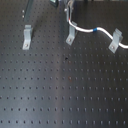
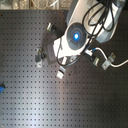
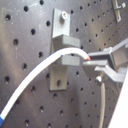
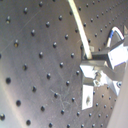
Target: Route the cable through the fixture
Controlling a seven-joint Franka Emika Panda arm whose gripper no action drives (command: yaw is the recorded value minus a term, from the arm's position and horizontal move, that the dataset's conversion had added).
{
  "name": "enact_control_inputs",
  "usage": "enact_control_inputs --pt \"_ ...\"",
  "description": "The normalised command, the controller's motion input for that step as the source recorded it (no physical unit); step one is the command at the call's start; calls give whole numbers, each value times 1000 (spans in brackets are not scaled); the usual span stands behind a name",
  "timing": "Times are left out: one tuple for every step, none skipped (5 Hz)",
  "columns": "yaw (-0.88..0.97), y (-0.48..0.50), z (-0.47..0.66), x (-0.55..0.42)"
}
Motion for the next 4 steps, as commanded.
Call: enact_control_inputs --pt "-546 173 347 -49" --pt "-697 240 535 -69" --pt "-691 268 623 68" --pt "-625 127 526 -20"
